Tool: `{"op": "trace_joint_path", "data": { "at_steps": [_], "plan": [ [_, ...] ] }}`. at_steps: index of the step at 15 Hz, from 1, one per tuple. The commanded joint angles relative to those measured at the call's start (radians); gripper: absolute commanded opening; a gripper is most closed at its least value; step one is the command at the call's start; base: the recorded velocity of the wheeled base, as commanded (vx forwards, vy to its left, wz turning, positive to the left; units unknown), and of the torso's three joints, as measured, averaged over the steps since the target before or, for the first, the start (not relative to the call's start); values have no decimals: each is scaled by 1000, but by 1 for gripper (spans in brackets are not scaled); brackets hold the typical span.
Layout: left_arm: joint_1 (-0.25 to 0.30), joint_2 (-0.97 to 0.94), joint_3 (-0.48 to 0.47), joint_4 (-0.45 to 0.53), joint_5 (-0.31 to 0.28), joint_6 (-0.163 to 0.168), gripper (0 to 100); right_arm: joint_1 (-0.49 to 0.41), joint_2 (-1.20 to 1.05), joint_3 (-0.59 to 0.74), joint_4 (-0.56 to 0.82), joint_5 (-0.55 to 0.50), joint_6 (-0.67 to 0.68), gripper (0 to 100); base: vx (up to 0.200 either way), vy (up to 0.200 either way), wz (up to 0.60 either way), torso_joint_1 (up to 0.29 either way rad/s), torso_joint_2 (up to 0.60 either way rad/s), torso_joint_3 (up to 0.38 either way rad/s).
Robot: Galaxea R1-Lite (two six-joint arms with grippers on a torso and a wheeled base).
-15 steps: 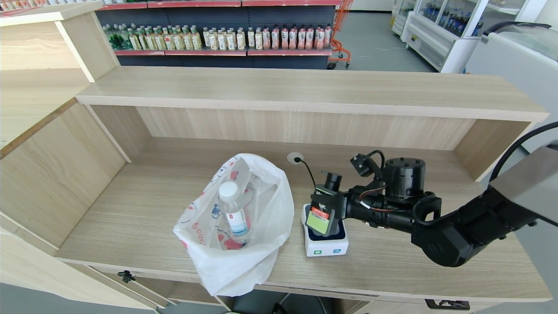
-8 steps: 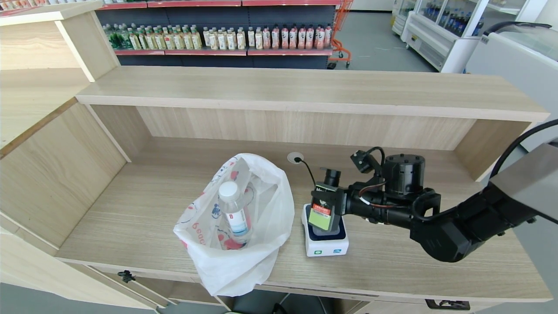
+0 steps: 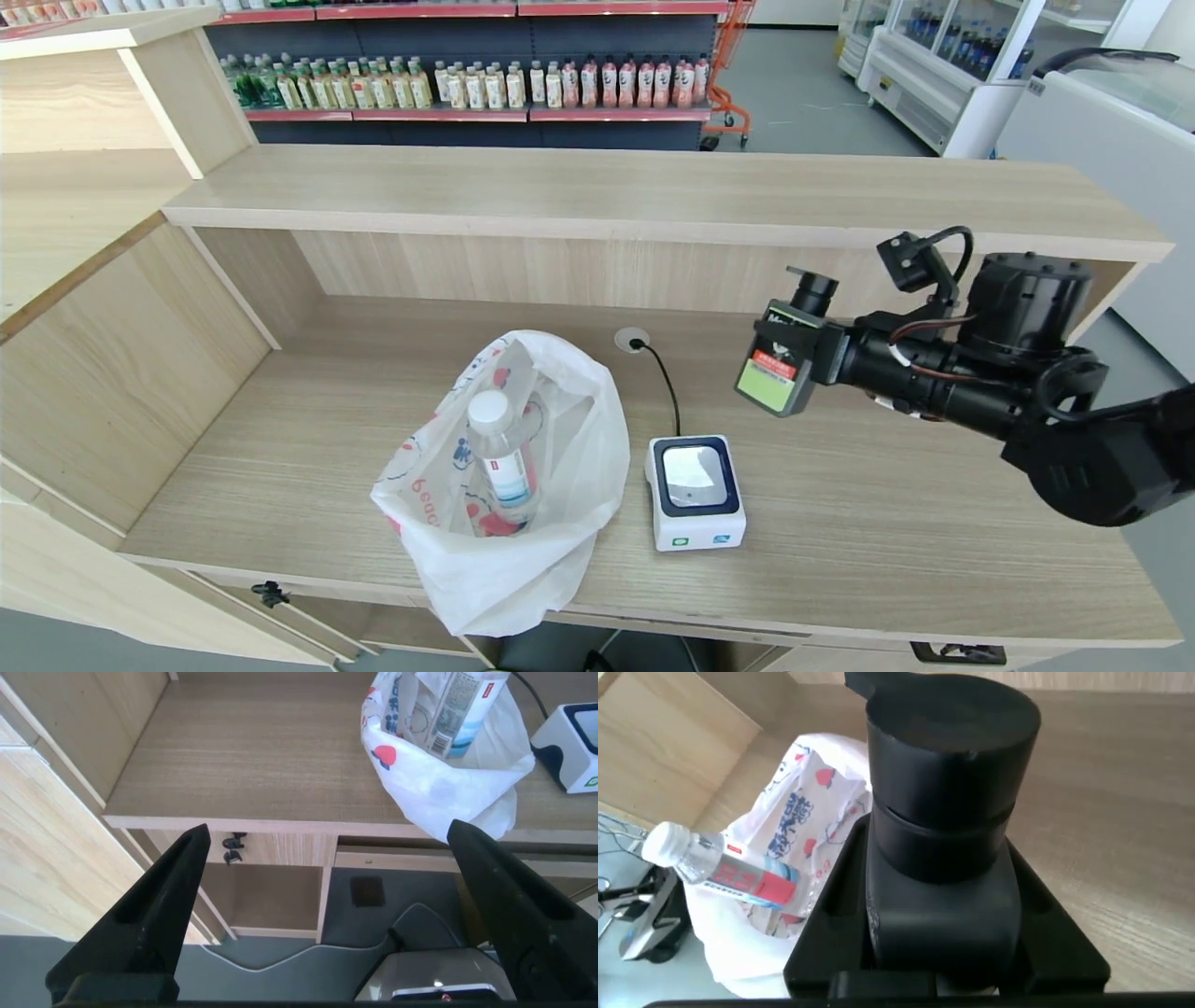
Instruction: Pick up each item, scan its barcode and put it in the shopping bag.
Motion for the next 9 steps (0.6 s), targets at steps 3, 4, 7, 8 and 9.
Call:
{"op": "trace_joint_path", "data": {
  "at_steps": [3, 4, 7, 8, 9],
  "plan": [
    [0, 0, 0, 0, 0, 0, 100, -10, -115, 28, -14, -1, -59, 0, 0, 200, 0, 7, 1, 2],
    [0, 0, 0, 0, -1, 0, 100, -10, -115, 28, -14, -1, -60, 0, 0, 200, 0, 2, 7, 7],
    [0, 0, 0, 0, 0, 0, 100, 2, -79, -7, -12, -3, -83, 0, 0, 200, 0, -4, 1, 7],
    [0, 0, 0, 0, 0, -2, 100, 8, -56, -23, -14, -1, -108, 0, 0, 200, 0, 7, 2, 2],
    [0, 1, 0, 0, -1, -2, 100, 11, -17, -47, -14, -1, -144, 0, 0, 0, 0, 0, 0, 0]
  ]
}}
